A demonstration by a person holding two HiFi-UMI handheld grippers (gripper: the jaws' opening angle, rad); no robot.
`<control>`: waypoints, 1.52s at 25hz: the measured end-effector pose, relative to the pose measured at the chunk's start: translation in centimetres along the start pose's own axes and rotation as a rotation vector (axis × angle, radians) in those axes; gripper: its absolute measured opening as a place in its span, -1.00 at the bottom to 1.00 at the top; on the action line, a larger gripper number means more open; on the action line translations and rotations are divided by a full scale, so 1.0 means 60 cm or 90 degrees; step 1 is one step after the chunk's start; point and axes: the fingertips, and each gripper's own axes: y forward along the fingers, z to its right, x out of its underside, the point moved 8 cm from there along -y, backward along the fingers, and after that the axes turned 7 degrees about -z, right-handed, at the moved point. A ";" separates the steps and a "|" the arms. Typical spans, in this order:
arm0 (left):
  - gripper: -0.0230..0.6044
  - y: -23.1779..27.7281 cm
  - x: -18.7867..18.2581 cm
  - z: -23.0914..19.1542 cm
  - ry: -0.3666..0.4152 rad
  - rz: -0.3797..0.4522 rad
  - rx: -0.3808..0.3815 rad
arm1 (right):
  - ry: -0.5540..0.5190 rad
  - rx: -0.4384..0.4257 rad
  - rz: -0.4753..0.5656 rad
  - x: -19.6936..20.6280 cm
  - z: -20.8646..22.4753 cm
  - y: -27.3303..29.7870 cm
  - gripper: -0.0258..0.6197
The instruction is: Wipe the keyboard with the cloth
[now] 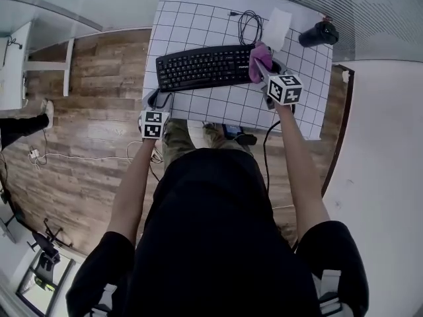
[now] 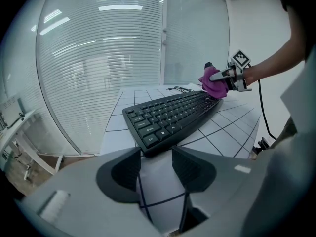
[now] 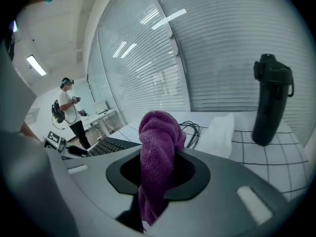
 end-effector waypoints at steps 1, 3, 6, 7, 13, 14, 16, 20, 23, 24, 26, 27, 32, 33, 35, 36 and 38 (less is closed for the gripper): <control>-0.37 -0.001 -0.001 0.000 0.000 0.000 0.000 | -0.005 0.015 -0.005 0.007 0.016 -0.009 -0.58; -0.37 -0.001 0.000 0.001 0.002 0.003 -0.004 | -0.010 0.044 -0.013 0.020 0.046 -0.026 -0.58; -0.37 -0.001 0.000 0.004 0.007 0.006 -0.011 | -0.017 0.091 -0.024 0.032 0.082 -0.047 -0.57; -0.37 -0.002 0.001 0.004 0.009 0.006 -0.012 | -0.020 0.103 -0.027 0.035 0.090 -0.051 -0.57; -0.37 -0.001 0.003 0.003 0.007 0.006 -0.012 | -0.023 0.120 -0.054 0.056 0.101 -0.037 -0.57; -0.37 0.000 0.003 0.002 0.006 0.006 -0.011 | -0.020 0.120 -0.059 0.059 0.099 -0.031 -0.57; -0.37 0.000 0.001 0.003 0.004 0.005 -0.009 | -0.014 0.119 -0.067 0.066 0.093 -0.019 -0.57; -0.37 0.000 0.003 0.004 0.001 0.003 -0.006 | -0.010 0.117 -0.081 0.076 0.082 0.001 -0.57; -0.37 -0.001 -0.001 0.004 0.006 0.005 -0.010 | -0.001 0.125 -0.084 0.080 0.080 0.008 -0.57; -0.37 -0.002 0.000 0.004 0.006 0.005 -0.009 | 0.001 0.128 -0.085 0.080 0.080 0.010 -0.57; -0.37 -0.001 0.001 0.003 0.006 0.004 -0.009 | 0.001 0.135 -0.087 0.080 0.076 0.014 -0.57; -0.37 -0.001 0.001 0.003 0.006 0.005 -0.010 | 0.001 0.140 -0.088 0.080 0.074 0.015 -0.57; -0.37 -0.002 -0.001 0.004 0.007 0.007 -0.009 | 0.012 0.159 -0.081 0.081 0.068 0.018 -0.57; -0.37 -0.002 -0.001 0.004 0.008 0.007 -0.010 | 0.015 0.162 -0.081 0.081 0.067 0.019 -0.58; -0.37 -0.002 -0.001 0.004 0.008 0.007 -0.011 | 0.018 0.167 -0.081 0.082 0.065 0.020 -0.58; -0.37 -0.002 -0.001 0.004 0.008 0.007 -0.011 | 0.017 0.170 -0.082 0.081 0.063 0.021 -0.58; -0.37 -0.002 0.000 0.003 0.009 0.008 -0.011 | 0.014 0.175 -0.084 0.081 0.060 0.022 -0.58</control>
